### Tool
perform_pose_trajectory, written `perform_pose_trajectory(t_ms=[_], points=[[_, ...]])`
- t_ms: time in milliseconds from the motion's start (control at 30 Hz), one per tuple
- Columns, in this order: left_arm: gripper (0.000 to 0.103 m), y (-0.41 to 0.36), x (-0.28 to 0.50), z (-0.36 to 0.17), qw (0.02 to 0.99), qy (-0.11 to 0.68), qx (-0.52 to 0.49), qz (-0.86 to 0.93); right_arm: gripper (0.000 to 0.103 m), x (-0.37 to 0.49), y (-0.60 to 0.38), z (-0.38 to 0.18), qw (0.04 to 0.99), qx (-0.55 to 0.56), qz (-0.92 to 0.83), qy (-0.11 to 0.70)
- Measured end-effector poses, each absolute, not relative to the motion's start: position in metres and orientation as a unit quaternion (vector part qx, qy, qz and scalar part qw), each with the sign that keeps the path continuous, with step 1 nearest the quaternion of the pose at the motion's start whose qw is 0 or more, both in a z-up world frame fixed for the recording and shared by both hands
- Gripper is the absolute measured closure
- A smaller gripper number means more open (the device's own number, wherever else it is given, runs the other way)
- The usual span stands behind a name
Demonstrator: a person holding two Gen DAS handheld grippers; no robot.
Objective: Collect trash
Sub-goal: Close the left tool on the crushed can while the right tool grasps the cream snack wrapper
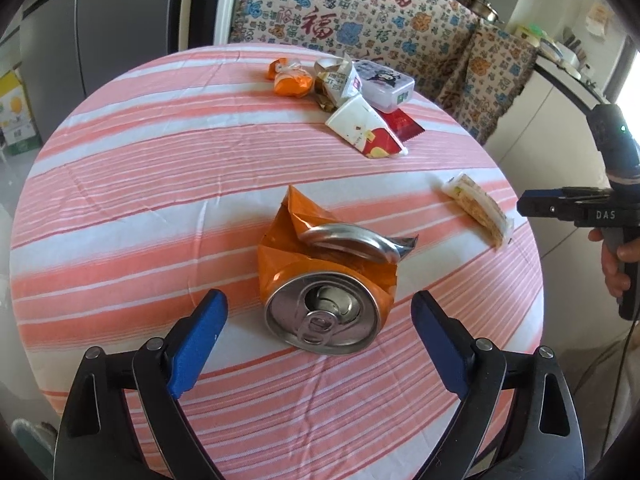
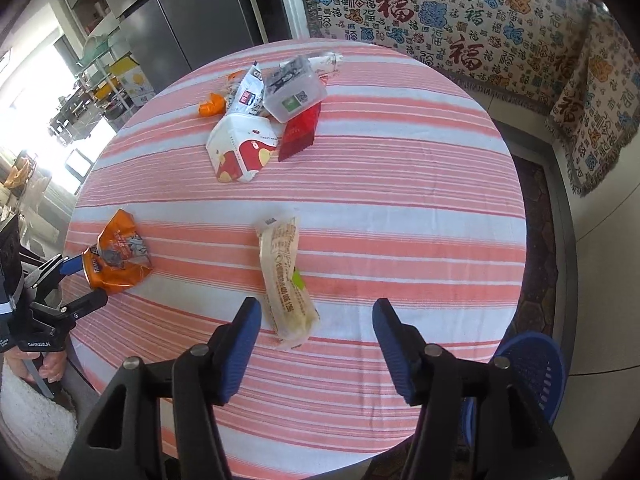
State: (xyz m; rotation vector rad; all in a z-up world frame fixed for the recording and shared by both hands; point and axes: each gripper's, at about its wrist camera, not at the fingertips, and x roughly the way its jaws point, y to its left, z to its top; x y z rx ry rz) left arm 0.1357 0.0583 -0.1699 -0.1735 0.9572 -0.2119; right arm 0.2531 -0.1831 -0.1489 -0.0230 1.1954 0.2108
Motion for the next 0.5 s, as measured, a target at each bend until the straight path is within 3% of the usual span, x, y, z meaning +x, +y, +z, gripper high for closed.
perform_pose_trajectory(t_ms=[133,233,333,433,500], points=[[0.013,0.058,0.142,-0.171,0.87,0.475,-0.086,-0.097,0.042,0.266,-0.171,-0.156,0.812,-0.034,0.106,0.573],[0.036,0.057,0.144,-0.172,0.864,0.486,-0.088,-0.103,0.042,0.277,-0.157,-0.168,0.802,-0.058,0.11,0.585],[0.036,0.056,0.142,-0.17,0.866,0.484,-0.087,-0.097,0.042,0.282,-0.14,-0.178,0.799,-0.09,0.117,0.583],[0.036,0.058,0.138,-0.168,0.869,0.477,-0.095,-0.092,0.09,0.28,-0.134,-0.179,0.803,-0.105,0.106,0.576],[0.036,0.06,0.135,-0.167,0.871,0.473,-0.102,-0.09,0.09,0.275,-0.139,-0.172,0.813,-0.081,0.105,0.567]])
